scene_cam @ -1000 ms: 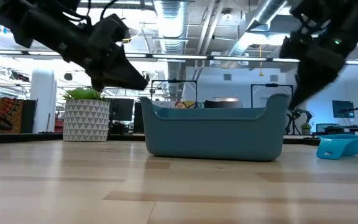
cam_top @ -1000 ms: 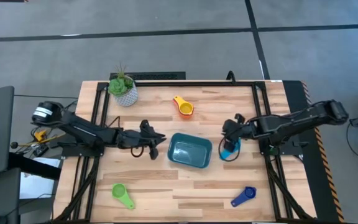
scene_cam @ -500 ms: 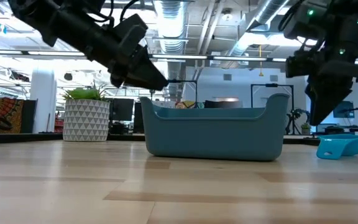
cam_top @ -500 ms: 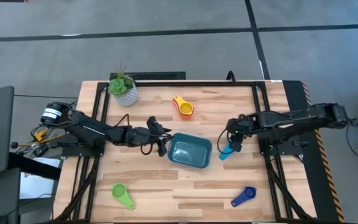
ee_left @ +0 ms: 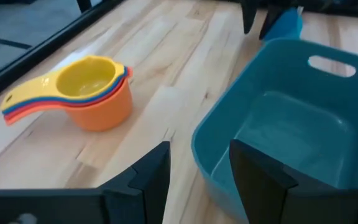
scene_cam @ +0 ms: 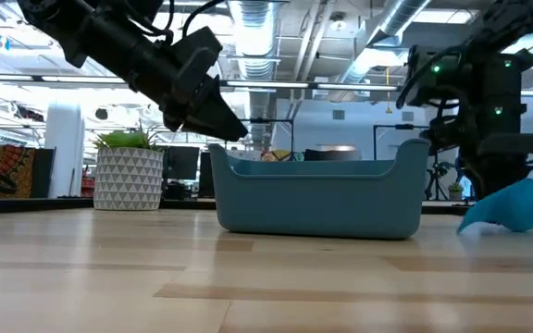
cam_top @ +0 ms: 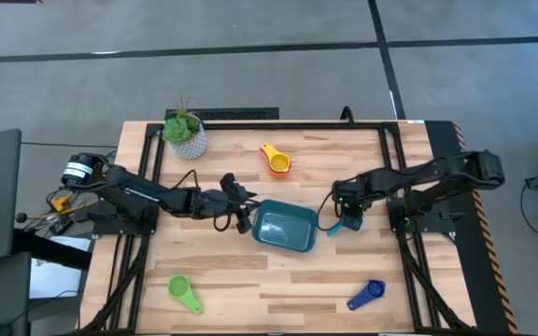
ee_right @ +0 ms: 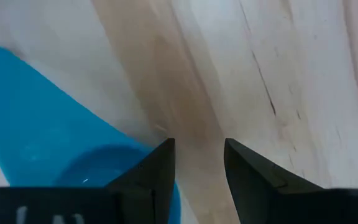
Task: Nest measuring cups in basket
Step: Stack the green measuring cup on top of the yellow measuring cup
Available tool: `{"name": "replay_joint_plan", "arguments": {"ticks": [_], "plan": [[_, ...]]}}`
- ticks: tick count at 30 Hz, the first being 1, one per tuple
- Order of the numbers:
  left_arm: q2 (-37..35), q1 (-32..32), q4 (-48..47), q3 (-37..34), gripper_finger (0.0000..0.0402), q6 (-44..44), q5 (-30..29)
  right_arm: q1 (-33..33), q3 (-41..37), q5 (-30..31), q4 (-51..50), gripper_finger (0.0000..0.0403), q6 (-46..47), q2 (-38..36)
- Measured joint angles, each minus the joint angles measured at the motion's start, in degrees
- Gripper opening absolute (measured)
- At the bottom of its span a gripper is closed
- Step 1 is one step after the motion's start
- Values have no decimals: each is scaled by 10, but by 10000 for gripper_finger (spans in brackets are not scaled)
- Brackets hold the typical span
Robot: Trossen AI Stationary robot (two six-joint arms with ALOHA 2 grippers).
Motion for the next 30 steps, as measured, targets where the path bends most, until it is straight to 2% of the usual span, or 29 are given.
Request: {"name": "replay_joint_plan", "arguments": {"ticks": [8, 15, 24, 30], "plan": [[0, 6, -2, 0, 156, 2, -3, 0, 32, 4, -11, 144, 5, -10], [0, 10, -2, 0, 156, 6, -4, 0, 61, 4, -86, 137, 49, -52], [0, 10, 0, 0, 156, 8, -4, 32, 62, -1, -129, 158, 105, -84], [0, 10, 6, 0, 156, 19, -4, 59, 62, -6, -114, 173, 119, -78]]}}
